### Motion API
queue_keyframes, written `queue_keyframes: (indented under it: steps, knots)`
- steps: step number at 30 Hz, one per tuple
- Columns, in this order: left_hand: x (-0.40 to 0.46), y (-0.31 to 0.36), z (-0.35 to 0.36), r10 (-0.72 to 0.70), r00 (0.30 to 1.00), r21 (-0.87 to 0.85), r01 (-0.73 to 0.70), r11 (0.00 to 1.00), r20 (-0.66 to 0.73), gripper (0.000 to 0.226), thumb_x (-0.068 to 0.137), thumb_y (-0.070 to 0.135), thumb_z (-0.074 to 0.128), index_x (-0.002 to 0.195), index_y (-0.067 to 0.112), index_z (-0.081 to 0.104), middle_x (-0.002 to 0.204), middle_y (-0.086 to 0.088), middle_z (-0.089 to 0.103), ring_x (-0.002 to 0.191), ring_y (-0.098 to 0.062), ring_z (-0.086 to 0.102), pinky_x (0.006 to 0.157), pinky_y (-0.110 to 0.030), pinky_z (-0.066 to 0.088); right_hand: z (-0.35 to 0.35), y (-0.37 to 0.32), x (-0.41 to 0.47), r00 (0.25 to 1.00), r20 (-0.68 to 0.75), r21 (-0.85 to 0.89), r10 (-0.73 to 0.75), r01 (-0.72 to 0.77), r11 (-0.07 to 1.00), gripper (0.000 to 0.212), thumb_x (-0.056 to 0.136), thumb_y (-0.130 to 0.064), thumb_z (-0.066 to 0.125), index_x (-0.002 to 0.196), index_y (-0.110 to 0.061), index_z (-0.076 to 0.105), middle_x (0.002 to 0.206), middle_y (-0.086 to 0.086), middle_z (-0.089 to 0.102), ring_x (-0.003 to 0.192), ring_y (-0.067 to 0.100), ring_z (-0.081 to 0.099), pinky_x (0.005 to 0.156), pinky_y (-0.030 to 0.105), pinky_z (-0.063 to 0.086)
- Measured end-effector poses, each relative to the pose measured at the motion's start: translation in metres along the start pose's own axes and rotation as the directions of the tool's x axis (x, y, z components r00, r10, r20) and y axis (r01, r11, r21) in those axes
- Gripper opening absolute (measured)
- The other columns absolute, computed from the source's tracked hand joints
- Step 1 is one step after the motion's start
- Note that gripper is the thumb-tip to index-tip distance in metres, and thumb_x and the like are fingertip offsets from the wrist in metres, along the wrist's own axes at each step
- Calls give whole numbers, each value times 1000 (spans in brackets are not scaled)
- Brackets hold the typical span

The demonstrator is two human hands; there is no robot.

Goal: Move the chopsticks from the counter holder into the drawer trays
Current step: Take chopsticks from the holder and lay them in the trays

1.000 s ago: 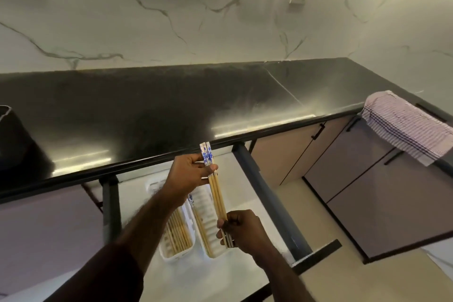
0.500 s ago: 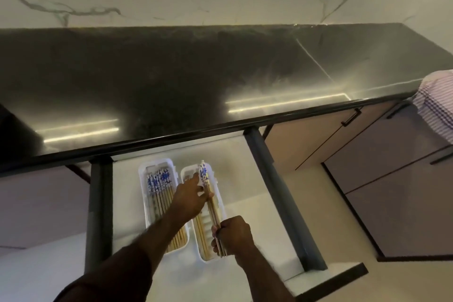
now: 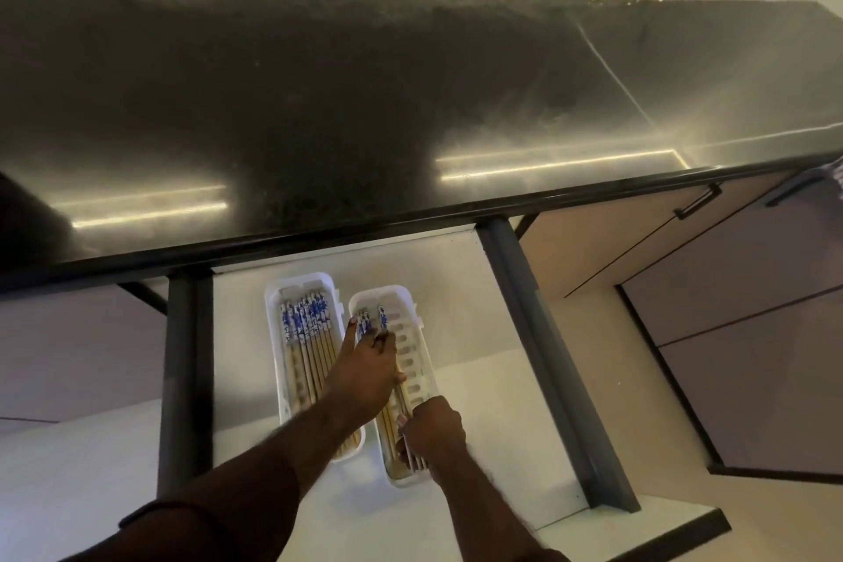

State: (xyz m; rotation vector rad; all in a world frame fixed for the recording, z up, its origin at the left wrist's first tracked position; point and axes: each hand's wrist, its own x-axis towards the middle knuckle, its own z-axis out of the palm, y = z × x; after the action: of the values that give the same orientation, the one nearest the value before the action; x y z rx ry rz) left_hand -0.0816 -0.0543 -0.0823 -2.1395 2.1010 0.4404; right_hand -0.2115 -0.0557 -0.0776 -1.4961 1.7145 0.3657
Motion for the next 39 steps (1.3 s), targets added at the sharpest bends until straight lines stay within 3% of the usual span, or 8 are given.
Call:
queue_keyframes:
  steps: [2, 5, 10, 15, 22, 30, 36, 39]
  knots:
    - [2, 0, 4, 51, 998, 80, -54, 995, 33, 57, 96, 45, 46, 141, 10, 40, 147, -10, 46, 144, -28, 26, 115, -55, -13, 4, 0, 3, 1000, 14, -20, -1, 2, 1000, 39, 92, -34, 59, 121, -7, 57, 125, 7, 63, 116, 26, 60, 92, 28, 47]
    - [5, 2, 5, 66, 996, 127, -73, 989, 54, 58, 93, 39, 52, 140, 7, 40, 143, -13, 50, 143, -31, 28, 111, -54, -15, 9, 0, 3, 1000, -7, -46, -14, 13, 999, 34, 92, -28, 56, 119, -8, 54, 123, 8, 63, 114, 27, 61, 94, 31, 47]
    - [8, 5, 4, 97, 991, 237, -117, 964, 92, 54, 94, 32, 53, 139, 5, 43, 144, -16, 48, 143, -34, 26, 111, -55, -14, 20, 0, -3, 985, -143, -148, -99, 77, 986, 27, 92, -28, 55, 115, -13, 56, 119, 6, 63, 111, 26, 62, 94, 33, 49]
    - [10, 7, 1, 56, 994, 262, -79, 962, 92, 43, 95, 31, 51, 132, 8, 53, 143, -14, 50, 140, -33, 31, 115, -54, -7, 28, 2, -9, 945, -254, -227, -204, 146, 963, 40, 92, -38, 62, 127, -20, 52, 119, -2, 65, 107, 15, 64, 92, 28, 51]
    - [13, 7, 0, 57, 992, 259, -85, 962, 116, 36, 96, 32, 49, 124, 12, 59, 138, -11, 55, 137, -31, 36, 116, -54, -3, 32, 3, -13, 902, -278, -336, -330, 230, 913, 46, 95, -41, 57, 136, -22, 48, 125, -5, 64, 111, 14, 64, 97, 26, 48]
    - [11, 6, -6, 106, 990, 245, -127, 961, 97, 40, 94, 28, 52, 130, 11, 54, 139, -11, 54, 136, -30, 38, 116, -54, -3, 21, 0, -18, 923, -225, -284, -311, 243, 928, 47, 93, -39, 61, 134, -19, 49, 126, 0, 63, 111, 17, 63, 98, 29, 48]
    - [7, 9, -27, 150, 988, 245, -155, 957, 41, 43, 94, 29, 53, 131, 9, 53, 143, -14, 49, 140, -31, 32, 113, -55, -12, -9, -9, -26, 932, -256, -192, -255, 209, 959, 31, 91, -21, 64, 121, -16, 58, 114, 3, 69, 99, 22, 68, 88, 31, 56]
    - [1, 9, -40, 175, 985, 248, -171, 954, 6, 41, 93, 33, 55, 128, 13, 56, 142, -13, 51, 139, -29, 35, 110, -53, -15, -28, -10, -38, 924, -293, -145, -246, 212, 967, 27, 90, -24, 65, 115, -17, 59, 110, 3, 69, 96, 22, 68, 82, 29, 54]
